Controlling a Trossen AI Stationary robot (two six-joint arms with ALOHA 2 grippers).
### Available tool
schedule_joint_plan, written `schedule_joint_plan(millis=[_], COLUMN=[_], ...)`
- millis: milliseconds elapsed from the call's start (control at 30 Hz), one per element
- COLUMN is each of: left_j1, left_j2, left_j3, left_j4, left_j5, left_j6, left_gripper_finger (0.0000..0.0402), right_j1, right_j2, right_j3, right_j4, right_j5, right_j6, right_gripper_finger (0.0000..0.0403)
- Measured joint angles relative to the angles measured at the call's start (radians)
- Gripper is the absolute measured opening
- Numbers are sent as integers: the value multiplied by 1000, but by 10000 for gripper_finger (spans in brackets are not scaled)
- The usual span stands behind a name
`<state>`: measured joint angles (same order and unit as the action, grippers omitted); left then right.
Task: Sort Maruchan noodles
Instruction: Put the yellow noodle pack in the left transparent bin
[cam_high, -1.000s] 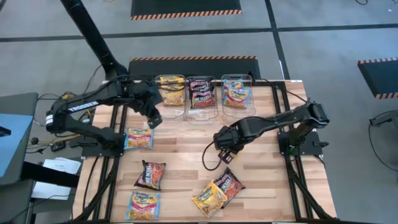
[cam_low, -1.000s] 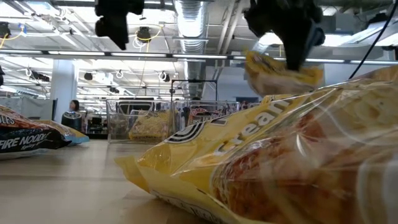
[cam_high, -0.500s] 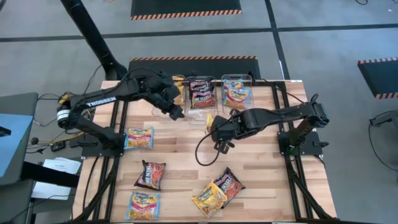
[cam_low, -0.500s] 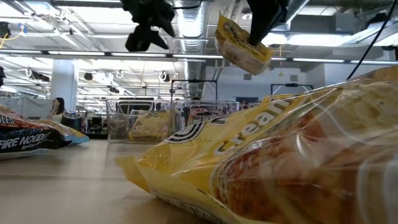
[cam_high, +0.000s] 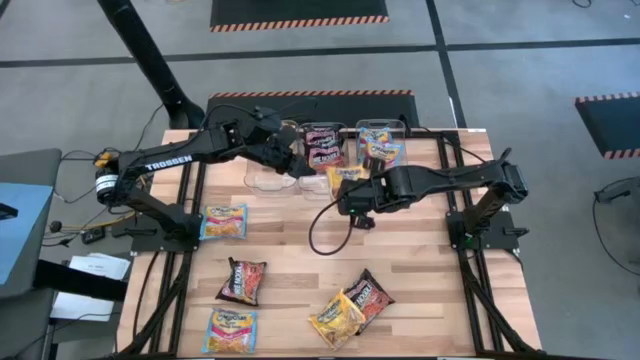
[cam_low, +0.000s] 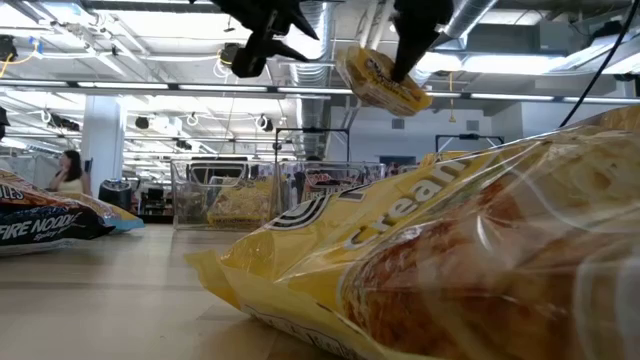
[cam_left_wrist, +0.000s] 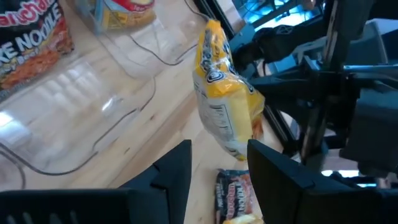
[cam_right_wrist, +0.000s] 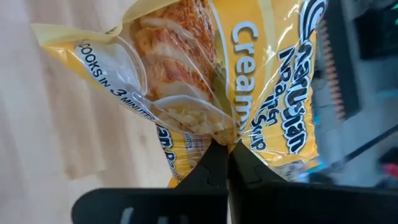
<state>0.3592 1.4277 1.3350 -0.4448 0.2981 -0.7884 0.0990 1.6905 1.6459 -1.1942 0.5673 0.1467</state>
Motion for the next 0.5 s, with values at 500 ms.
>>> schedule_joint_plan(millis=[500], left_j1=[-1], left_j2=[0], left_j3=[0], left_j4=[6], left_j5=[-49], left_j6=[-29], left_gripper_finger=[142], right_j1=[-41], right_j2=[0], right_j3=[1], right_j4=[153], right_j5=[34], right_j6=[-231], right_gripper_finger=[2])
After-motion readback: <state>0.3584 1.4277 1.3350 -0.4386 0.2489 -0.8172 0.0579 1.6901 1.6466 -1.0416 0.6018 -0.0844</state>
